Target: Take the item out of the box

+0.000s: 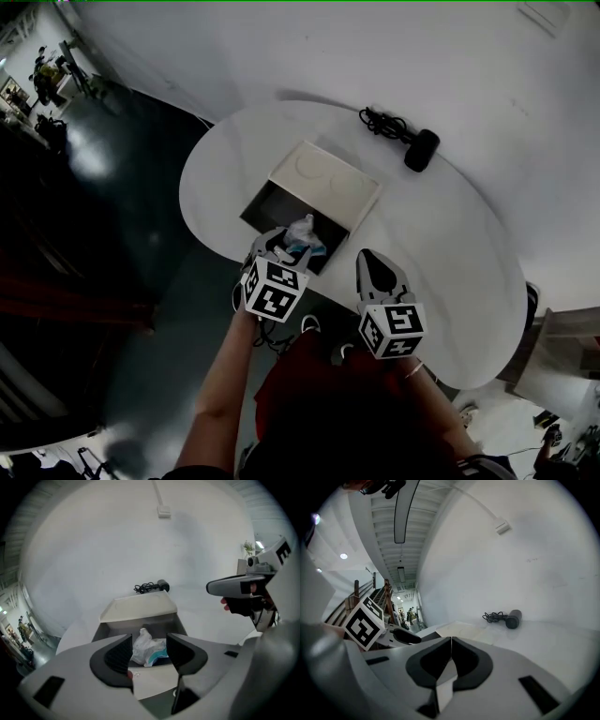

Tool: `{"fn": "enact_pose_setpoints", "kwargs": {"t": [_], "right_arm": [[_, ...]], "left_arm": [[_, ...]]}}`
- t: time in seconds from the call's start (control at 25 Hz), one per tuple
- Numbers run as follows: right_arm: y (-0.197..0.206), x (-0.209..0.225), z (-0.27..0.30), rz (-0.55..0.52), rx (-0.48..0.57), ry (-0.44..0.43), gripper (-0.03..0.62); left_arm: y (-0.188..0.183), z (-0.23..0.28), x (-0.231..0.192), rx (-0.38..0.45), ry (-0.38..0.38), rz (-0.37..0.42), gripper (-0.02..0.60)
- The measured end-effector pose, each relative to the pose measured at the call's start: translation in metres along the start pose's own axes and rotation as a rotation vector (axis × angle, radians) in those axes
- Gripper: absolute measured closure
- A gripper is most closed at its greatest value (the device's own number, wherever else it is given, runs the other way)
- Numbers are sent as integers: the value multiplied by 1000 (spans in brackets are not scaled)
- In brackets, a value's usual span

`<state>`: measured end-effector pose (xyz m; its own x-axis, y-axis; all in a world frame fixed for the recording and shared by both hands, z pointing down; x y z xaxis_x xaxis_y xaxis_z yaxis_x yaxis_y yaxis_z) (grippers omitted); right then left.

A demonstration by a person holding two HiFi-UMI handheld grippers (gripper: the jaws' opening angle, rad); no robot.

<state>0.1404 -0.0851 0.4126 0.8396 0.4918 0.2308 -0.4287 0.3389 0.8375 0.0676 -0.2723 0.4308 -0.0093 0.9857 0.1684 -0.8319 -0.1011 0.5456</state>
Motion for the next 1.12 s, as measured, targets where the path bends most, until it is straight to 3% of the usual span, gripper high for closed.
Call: {"fn": "enact_pose_setpoints", "kwargs": {"t": [0.2, 0.64, 1.12], "right_arm": [[-2, 1, 5, 2, -7, 50, 579], [-8, 8, 16, 55, 12, 65, 579], [-13, 12, 25, 84, 7, 99, 579]], "left_arm": [[-11, 14, -9, -59, 28, 95, 360], [-17, 47, -17, -219, 137, 318, 360], [-25, 65, -21, -337, 277, 446, 373]]}}
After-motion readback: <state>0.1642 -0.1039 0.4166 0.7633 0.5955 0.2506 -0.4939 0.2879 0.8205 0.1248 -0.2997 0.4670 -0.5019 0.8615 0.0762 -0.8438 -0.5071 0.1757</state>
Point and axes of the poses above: the fingertips, and each gripper's own axes: z forward along the fingers, x to its right, y out of its underside, the point moved 9 cm from there along -z, backward along the fingers, and after that the axes turned 13 degrees about -x, right-handed, at the moved point
